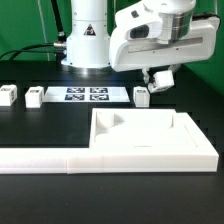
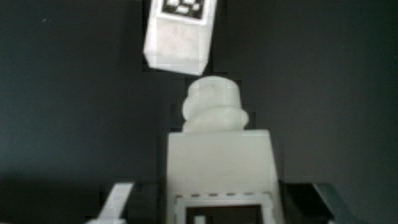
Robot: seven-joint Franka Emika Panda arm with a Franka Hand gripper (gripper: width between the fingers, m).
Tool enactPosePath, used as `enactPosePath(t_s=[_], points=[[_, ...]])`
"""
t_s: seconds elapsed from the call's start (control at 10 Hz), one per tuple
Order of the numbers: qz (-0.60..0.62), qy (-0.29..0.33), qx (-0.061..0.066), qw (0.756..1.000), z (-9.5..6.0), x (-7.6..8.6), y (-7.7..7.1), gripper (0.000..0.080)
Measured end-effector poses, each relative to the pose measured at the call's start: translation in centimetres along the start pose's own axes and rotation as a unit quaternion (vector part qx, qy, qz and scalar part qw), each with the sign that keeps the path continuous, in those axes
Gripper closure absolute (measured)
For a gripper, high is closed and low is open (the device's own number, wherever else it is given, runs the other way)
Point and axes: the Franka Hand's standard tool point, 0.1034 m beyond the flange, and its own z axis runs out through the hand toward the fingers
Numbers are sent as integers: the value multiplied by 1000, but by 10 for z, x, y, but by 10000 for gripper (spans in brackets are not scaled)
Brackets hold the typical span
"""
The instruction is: Assemble square table
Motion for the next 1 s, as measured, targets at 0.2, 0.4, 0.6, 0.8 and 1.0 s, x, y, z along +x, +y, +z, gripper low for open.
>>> enactPosePath(t_s=[0.2, 0.4, 0.6, 0.8, 1.0], points=[[1, 75, -5, 997, -23, 14, 6, 509], [0, 139, -9, 990, -19, 16, 8, 509], [-3, 197, -13, 980, -20, 22, 11, 509], [-11, 263, -17, 965, -32, 39, 17, 509], [-21, 326, -24, 945, -43, 57, 20, 509]])
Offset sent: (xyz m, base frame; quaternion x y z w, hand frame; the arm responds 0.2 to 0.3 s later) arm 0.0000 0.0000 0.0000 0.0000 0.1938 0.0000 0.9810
